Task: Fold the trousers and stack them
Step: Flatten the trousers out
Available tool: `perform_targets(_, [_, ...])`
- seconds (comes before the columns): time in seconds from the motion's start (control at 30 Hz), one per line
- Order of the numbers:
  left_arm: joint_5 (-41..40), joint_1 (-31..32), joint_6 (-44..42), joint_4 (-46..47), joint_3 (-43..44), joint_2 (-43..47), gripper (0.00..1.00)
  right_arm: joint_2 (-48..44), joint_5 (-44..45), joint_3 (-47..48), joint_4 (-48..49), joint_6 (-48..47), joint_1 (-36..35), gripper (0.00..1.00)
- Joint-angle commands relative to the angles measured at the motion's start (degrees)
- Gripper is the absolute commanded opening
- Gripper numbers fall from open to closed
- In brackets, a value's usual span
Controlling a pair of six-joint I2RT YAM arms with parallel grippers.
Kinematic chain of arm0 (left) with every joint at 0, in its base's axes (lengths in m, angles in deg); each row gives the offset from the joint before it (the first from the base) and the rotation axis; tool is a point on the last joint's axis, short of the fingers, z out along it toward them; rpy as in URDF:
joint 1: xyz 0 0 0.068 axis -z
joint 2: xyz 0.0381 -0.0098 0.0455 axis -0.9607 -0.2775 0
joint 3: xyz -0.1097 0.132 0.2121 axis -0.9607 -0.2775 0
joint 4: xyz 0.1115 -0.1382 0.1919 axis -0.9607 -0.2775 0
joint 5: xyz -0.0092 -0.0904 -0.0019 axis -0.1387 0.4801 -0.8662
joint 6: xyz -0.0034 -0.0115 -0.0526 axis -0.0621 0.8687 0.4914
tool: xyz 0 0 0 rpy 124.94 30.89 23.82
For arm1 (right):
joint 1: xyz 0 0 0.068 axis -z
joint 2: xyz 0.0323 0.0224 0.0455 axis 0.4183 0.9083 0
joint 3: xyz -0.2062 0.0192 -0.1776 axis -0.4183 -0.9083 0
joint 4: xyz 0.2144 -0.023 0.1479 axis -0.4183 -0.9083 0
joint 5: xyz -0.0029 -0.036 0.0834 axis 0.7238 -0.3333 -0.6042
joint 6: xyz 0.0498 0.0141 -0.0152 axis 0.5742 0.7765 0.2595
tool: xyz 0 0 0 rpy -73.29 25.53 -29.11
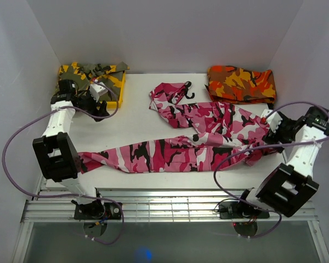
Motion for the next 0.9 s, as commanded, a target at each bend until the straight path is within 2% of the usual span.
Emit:
perform_targets(0.0, [-0.43, 0.86, 6.23, 1.85, -1.05, 0.73, 0.85, -8.78, 6.7, -8.27, 1.8, -9.57, 0.48, 0.93])
perform_targets(0.07, [-0.34, 2.96, 7.28, 4.83, -1.84, -0.14, 0.85, -10.11, 5.75, -10.23, 5.24, -7.4, 0.57, 0.97])
perform_targets(0.1, [-3.3, 4.71, 7.64, 5.71, -1.32, -0.76, 0.85, -9.59, 4.35, -9.18, 5.69, -4.68, 0.31, 0.98])
perform_targets(0.17, [-7.62, 11.02, 10.17, 9.13, 0.52, -2.86, 0.85, -4.59, 0.92, -1.56, 5.43, 5.94, -1.18, 0.98])
perform_targets(0.23, [-11.23, 15.69, 14.47, 11.42, 6.13, -7.78, 0.86, 0.67, -2.15, 6.08, 3.6, 17.95, -1.45, 0.98])
perform_targets(0.27, [-12.63, 19.46, 15.97, 11.78, 9.02, -10.14, 0.86, 6.53, -3.3, 14.21, 1.93, 21.24, -1.45, 0.98])
perform_targets(0.3, [-14.21, 21.24, 17.73, 12.31, 15.58, -15.74, 0.86, 9.29, -4.1, 17.86, -2.09, 24.06, -1.63, 0.98])
perform_targets(0.37, [-19.4, 25.1, 24.29, 13.45, 23.25, -22.18, 0.86, 15.45, -4.72, 23.93, -5.1, 31.16, -4.07, 0.92])
perform_targets(0.4, [-20.81, 26.17, 26.6, 13.63, 27.47, -25.43, 0.86, 16.34, -4.02, 23.87, -5.03, 33.47, -5.39, 0.9])
perform_targets(0.43, [-23.0, 26.96, 28.54, 13.63, 35.43, -31.73, 0.85, 16.69, -1.23, 22.83, -3.38, 35.84, -6.89, 0.87])
perform_targets(0.53, [-24.86, 30.21, 30.14, 15.37, 44.62, -40.54, 0.84, 15.04, 4.74, 13.79, 5.49, 42.09, -12.95, 0.81])
perform_targets(0.6, [-27.06, 32.32, 29.52, 17.66, 45.35, -42.77, 0.82, 14.59, 7.75, 7.48, 10.76, 46.56, -16.82, 0.79])
perform_targets(0.7, [-30.64, 34.52, 26.91, 22.23, 42.55, -45.32, 0.8, 17.22, 12.24, 4.98, 16.75, 51.48, -19.64, 0.78])
perform_targets(0.77, [-33.55, 36.01, 23.74, 21.98, 40.1, -46.72, 0.76, 21.33, 14.7, 5.76, 17.29, 53.43, -20.43, 0.74])
perform_targets(0.8, [-35.65, 36.19, 22.59, 21.54, 38.77, -46.56, 0.69, 22.66, 15.14, 6.38, 17.03, 54.14, -20.52, 0.73])
perform_targets(0.87, [-35.76, 36.2, 21.0, 17.25, 36.14, -45.51, 0.6, 26.08, 16.81, 8.49, 16.07, 55.2, -20.79, 0.71])
